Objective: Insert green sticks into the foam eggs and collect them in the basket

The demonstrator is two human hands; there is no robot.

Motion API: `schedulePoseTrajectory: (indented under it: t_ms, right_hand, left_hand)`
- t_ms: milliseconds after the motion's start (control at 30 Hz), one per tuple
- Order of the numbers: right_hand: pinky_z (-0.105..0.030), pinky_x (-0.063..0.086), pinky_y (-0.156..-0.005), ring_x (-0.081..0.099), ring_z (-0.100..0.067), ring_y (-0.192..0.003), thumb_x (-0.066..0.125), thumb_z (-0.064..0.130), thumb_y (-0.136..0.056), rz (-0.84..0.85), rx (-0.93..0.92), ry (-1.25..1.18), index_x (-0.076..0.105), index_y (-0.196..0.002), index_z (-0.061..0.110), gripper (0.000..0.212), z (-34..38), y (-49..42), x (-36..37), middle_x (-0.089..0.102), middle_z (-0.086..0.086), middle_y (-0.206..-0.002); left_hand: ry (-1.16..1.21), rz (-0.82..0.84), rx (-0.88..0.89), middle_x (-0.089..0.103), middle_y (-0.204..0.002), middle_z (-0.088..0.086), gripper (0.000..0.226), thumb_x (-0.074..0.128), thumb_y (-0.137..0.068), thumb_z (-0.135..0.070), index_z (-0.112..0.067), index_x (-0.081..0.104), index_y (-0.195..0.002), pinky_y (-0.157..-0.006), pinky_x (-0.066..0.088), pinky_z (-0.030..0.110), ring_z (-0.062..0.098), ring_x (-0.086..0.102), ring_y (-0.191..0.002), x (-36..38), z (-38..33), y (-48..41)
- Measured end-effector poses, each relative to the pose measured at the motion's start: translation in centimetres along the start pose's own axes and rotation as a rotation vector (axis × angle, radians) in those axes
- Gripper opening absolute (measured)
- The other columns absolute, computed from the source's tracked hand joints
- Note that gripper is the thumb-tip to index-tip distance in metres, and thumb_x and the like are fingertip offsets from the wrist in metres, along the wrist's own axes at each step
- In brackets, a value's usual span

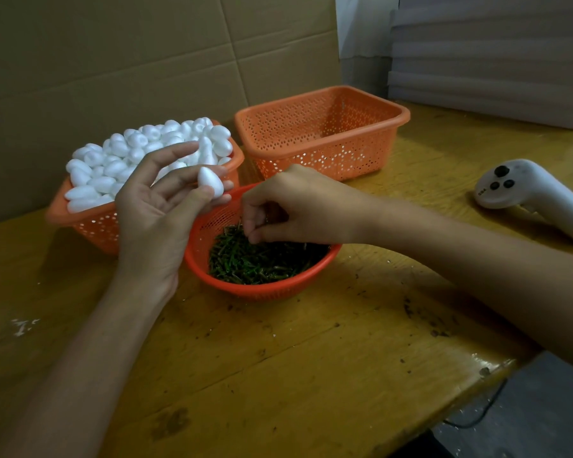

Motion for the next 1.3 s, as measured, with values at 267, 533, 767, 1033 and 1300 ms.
schedulePoseTrajectory:
  t_ms: [267, 533, 767, 1033, 1300]
  right_hand:
    - [-0.024, 0.053, -0.086, 0.071, 0.001, -0.086, 0.086, 0.014, -0.08, 0.017, 0.045, -0.023, 0.081, -0.095, 0.024, 0.019, -0.3, 0.0, 0.1, 0.078, 0.012, -0.089]
    - [-0.028, 0.055, -0.088, 0.072, 0.004, -0.084, 0.086, 0.012, -0.08, -0.017, 0.082, -0.044, 0.083, -0.094, 0.023, 0.018, -0.7, 0.0, -0.1, 0.079, 0.011, -0.085]
    - [-0.032, 0.053, -0.085, 0.07, -0.002, -0.083, 0.089, 0.031, -0.079, -0.069, 0.091, 0.062, 0.081, -0.088, 0.027, 0.012, -0.4, 0.1, -0.7, 0.077, 0.012, -0.083]
    - [-0.037, 0.05, -0.085, 0.069, -0.013, -0.091, 0.083, 0.042, -0.084, -0.05, 0.097, 0.2, 0.081, -0.092, 0.027, 0.017, -0.5, 0.2, -0.7, 0.077, 0.01, -0.092]
    - [-0.036, 0.051, -0.09, 0.069, -0.011, -0.096, 0.081, 0.034, -0.086, -0.011, 0.096, 0.229, 0.082, -0.098, 0.031, 0.012, -0.6, 0.1, -0.5, 0.077, 0.012, -0.098]
  left_hand:
    - [-0.005, -0.003, -0.012, 0.079, -0.108, 0.013, 0.023, 0.066, -0.094, 0.006, -0.012, 0.075, -0.105, -0.087, 0.063, 0.033, 0.033, 0.077, -0.106, 0.0, 0.2, -0.1]
    - [-0.062, -0.011, 0.021, 0.076, -0.112, 0.02, 0.026, 0.078, -0.089, 0.004, -0.005, 0.073, -0.112, -0.09, 0.063, 0.037, 0.032, 0.078, -0.103, -0.3, 0.3, -0.1]
    - [-0.074, 0.024, 0.019, 0.075, -0.117, 0.017, 0.024, 0.075, -0.092, 0.003, -0.001, 0.071, -0.115, -0.088, 0.063, 0.034, 0.031, 0.077, -0.107, 0.0, 0.4, -0.1]
    - [-0.041, 0.041, 0.021, 0.075, -0.118, 0.014, 0.023, 0.073, -0.093, 0.002, -0.015, 0.076, -0.109, -0.077, 0.064, 0.031, 0.034, 0.079, -0.1, 0.2, 0.4, -0.1]
    - [-0.049, 0.048, 0.025, 0.075, -0.119, 0.014, 0.023, 0.069, -0.095, 0.002, -0.014, 0.074, -0.111, -0.071, 0.064, 0.03, 0.035, 0.079, -0.096, 0.2, 0.2, -0.1]
Point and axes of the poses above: each hand's wrist, its own y-axis away from the middle knuckle, its own x-axis out of the palm, z = x × y, the point moved 8 cm from there along -y, towards the middle knuckle
